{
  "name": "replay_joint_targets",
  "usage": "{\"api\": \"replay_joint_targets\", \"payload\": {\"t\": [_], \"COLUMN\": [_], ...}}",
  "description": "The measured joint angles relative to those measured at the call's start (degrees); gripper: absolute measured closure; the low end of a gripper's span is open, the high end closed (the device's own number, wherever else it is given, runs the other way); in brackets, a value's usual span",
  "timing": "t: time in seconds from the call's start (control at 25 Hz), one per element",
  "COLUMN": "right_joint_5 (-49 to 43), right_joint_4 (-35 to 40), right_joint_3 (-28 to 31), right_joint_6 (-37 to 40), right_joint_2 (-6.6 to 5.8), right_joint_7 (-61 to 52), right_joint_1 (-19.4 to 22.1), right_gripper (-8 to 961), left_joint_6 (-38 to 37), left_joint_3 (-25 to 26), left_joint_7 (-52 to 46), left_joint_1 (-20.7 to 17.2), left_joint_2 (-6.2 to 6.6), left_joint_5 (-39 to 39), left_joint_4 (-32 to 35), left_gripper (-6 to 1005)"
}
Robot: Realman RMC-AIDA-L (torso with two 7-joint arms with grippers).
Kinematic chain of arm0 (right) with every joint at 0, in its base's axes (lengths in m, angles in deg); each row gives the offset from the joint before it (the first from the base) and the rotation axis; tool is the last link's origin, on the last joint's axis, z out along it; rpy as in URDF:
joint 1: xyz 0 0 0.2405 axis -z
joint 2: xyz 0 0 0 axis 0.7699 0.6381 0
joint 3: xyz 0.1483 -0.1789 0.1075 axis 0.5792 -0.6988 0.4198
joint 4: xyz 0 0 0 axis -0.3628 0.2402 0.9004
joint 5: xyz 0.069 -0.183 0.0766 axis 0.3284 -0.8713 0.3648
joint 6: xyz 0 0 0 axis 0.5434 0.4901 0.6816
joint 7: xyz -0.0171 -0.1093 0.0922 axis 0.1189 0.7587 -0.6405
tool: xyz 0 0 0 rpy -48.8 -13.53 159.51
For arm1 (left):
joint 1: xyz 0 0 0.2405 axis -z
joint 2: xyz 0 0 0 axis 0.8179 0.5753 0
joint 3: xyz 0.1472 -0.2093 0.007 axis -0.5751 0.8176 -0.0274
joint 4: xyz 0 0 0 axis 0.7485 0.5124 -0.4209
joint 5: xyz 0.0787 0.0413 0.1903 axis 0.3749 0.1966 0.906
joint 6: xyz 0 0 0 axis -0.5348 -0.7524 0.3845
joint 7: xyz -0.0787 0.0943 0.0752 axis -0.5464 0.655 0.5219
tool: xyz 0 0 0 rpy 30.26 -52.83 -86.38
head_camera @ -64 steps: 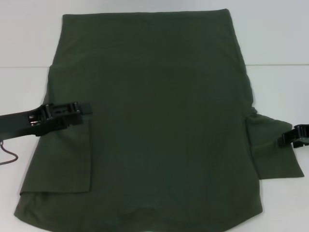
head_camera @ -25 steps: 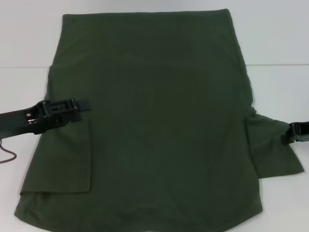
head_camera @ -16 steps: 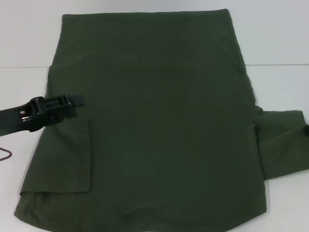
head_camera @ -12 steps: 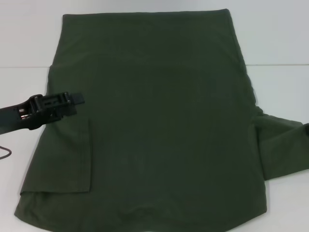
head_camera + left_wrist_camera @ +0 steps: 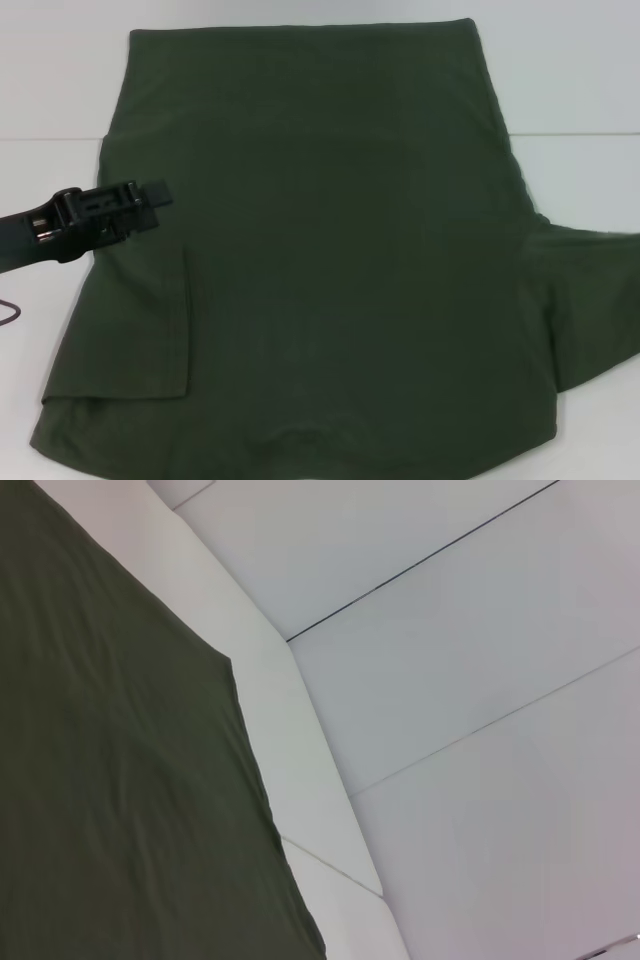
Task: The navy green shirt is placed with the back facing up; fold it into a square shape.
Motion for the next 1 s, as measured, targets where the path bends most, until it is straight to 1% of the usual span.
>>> {"api": "replay_joint_targets", "payload": {"t": [0.32, 0.48, 0.6, 0.76, 0.88, 1.0], "right_joint_5": [0.5, 1.3, 2.0, 3.7, 6.8, 7.9], "right_joint_4": [0.0, -0.3, -1.8, -3.0, -3.1, -3.1], "right_joint_3": [2.4, 2.4, 1.6, 1.1, 0.4, -1.7], "right_joint_6": [0.1, 0.3, 1.5, 5.8, 9.3, 10.6], "right_joint_2": [-0.37, -0.36, 0.07, 0.78, 1.54, 2.38], "right_joint_7": [0.0, 0.0, 0.5, 1.0, 1.2, 0.9], "right_joint_1": [-1.2, -2.4, -4.0, -5.9, -7.6, -9.5], "right_gripper": [944, 940, 930, 915, 904, 894], "left_joint_6": [-0.7, -0.8, -0.8, -0.7, -0.5, -0.4], "left_joint_3": [0.0, 0.0, 0.0, 0.1, 0.1, 0.1], "left_joint_7": [-0.2, -0.2, -0.3, -0.6, -0.6, -0.7], "left_joint_1": [0.2, 0.3, 0.5, 0.6, 0.4, 0.4], "left_joint_2": [-0.12, -0.22, -0.26, -0.09, 0.05, 0.21], "left_joint_5": [-0.9, -1.5, -1.6, -2.2, -2.9, -3.1], "left_joint_4": [0.1, 0.0, -0.1, -0.1, -0.2, -0.3], "left_gripper": [382, 382, 382, 382, 382, 382]}}
